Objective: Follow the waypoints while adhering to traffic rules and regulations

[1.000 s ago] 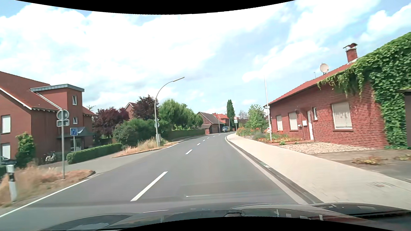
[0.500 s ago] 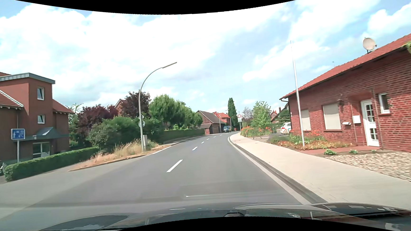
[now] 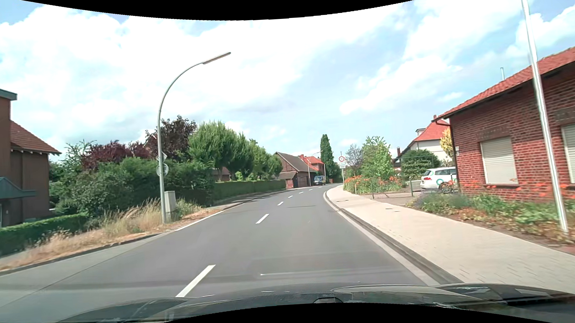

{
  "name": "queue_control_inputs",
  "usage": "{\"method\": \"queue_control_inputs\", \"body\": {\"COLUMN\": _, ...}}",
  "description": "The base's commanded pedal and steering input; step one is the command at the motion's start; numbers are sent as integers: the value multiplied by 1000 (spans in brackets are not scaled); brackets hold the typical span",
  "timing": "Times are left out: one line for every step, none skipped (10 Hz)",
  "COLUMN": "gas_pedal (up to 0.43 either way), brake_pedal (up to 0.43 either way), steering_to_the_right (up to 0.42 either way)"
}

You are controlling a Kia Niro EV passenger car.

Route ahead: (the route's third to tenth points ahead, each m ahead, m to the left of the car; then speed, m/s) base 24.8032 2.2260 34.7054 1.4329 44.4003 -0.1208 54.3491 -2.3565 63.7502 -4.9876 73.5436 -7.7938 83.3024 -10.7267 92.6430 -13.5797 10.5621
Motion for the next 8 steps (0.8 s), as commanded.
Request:
{"method": "queue_control_inputs", "body": {"gas_pedal": 59, "brake_pedal": 0, "steering_to_the_right": -1}}
{"method": "queue_control_inputs", "body": {"gas_pedal": 59, "brake_pedal": 0, "steering_to_the_right": 0}}
{"method": "queue_control_inputs", "body": {"gas_pedal": 79, "brake_pedal": 0, "steering_to_the_right": 1}}
{"method": "queue_control_inputs", "body": {"gas_pedal": 98, "brake_pedal": 0, "steering_to_the_right": 1}}
{"method": "queue_control_inputs", "body": {"gas_pedal": 98, "brake_pedal": 0, "steering_to_the_right": 1}}
{"method": "queue_control_inputs", "body": {"gas_pedal": 98, "brake_pedal": 0, "steering_to_the_right": 1}}
{"method": "queue_control_inputs", "body": {"gas_pedal": 98, "brake_pedal": 0, "steering_to_the_right": 2}}
{"method": "queue_control_inputs", "body": {"gas_pedal": 79, "brake_pedal": 0, "steering_to_the_right": 2}}
